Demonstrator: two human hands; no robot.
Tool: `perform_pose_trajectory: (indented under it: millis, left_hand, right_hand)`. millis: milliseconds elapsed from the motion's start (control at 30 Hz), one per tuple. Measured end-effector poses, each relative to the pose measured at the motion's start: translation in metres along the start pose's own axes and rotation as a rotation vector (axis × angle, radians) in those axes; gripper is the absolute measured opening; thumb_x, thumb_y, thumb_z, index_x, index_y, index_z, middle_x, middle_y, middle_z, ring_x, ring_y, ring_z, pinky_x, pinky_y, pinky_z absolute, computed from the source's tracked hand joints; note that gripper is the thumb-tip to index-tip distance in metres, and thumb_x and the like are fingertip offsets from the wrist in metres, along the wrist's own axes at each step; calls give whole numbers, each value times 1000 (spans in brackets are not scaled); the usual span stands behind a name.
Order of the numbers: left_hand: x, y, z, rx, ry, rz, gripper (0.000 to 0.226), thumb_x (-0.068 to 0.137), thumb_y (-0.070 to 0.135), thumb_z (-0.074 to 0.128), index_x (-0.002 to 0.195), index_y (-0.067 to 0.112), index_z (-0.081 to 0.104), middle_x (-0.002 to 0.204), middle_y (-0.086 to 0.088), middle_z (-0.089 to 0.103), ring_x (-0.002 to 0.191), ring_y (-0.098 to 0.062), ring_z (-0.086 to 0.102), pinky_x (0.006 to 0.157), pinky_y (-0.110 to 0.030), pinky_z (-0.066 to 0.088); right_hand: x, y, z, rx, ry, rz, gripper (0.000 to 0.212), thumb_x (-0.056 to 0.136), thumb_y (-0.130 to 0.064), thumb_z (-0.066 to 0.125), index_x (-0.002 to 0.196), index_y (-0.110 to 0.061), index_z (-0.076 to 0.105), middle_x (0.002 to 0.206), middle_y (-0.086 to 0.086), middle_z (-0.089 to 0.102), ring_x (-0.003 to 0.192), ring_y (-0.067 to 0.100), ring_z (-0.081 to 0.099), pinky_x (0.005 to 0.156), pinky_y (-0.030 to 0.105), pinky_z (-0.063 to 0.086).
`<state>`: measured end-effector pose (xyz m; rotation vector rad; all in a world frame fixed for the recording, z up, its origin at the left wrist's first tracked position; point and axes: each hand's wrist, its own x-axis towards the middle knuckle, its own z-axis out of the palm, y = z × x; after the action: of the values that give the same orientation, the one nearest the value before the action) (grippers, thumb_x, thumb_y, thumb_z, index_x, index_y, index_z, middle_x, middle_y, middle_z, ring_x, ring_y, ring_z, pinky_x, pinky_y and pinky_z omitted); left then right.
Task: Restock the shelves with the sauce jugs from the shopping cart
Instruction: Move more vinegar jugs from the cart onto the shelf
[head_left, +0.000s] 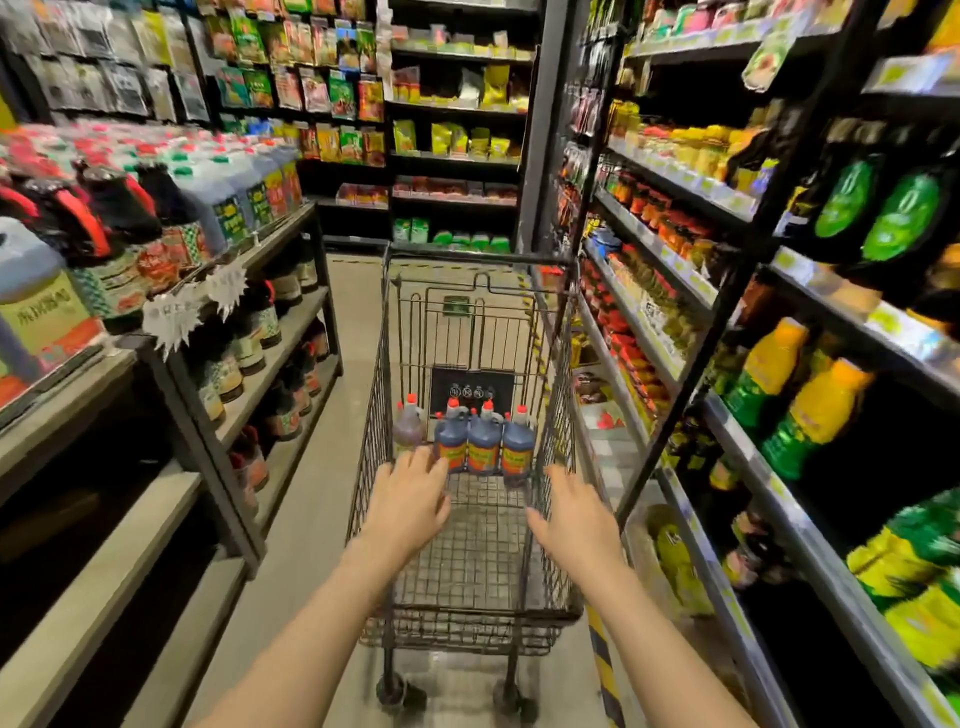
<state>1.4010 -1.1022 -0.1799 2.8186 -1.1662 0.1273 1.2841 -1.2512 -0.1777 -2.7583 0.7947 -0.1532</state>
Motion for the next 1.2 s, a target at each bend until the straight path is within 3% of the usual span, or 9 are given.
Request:
perform_pose_trajectory:
  millis: [100,367,500,833,933,1033,1133,1200]
  left_hand:
    - [38,-2,29,12,-74,14,41,94,34,41,130,15,40,130,-7,43,119,-24,42,97,-37,36]
    - [148,-3,110,-42,-220,-41,43,92,32,43,130,13,38,129,-9,42,122,-27,39,97,-42,36]
    - [197,-3,146,-116,-240,-72,42,91,32,44,129,15,41,127,-7,44,118,-26,42,95,-40,38]
    - [299,-11,273,-236,-330,-136,45,92,36,46,130,13,39,127,-6,44,119,-26,42,91,-37,38]
    - [321,-15,325,-365,-286,-211,44,88,30,55,124,7,45,120,-13,51,113,-33,49,86,-41,41]
    - [333,-18,375,-557,-259,-283,58,81,28,59,129,-1,42,125,-20,50,114,-39,49,89,-45,44]
    - [340,-18,413,-797,-260,-380,73,81,25,60,139,-6,29,141,-23,37,131,-38,34,107,-41,31]
    - [345,-18,432,-887,-219,-462,81,79,34,58,139,-9,25,144,-26,32,135,-38,29,110,-36,21]
  right_hand:
    - [39,10,27,36,-71,47,54,93,-37,48,139,-14,30,131,7,49,121,26,47,93,37,45]
    - [153,43,85,72,-215,94,64,94,-35,49,145,-10,21,144,8,37,132,24,38,103,33,36]
    - [207,59,112,126,-246,157,59,92,-33,52,141,-13,28,138,7,41,130,23,39,99,33,38]
    - [316,87,224,218,-287,358,66,91,-34,54,144,-9,23,144,10,36,131,26,40,99,34,40]
    - [342,101,270,252,-276,455,68,90,-32,56,145,-10,22,145,10,35,132,27,39,100,35,39]
    - [360,113,315,288,-253,522,75,89,-33,59,146,-6,19,149,13,31,136,28,34,106,35,34]
    - [372,120,354,324,-223,570,81,88,-33,61,147,-4,14,150,17,29,136,30,33,105,35,34]
    - [378,124,374,333,-203,594,85,87,-32,63,147,-3,10,152,16,25,138,29,31,106,33,31]
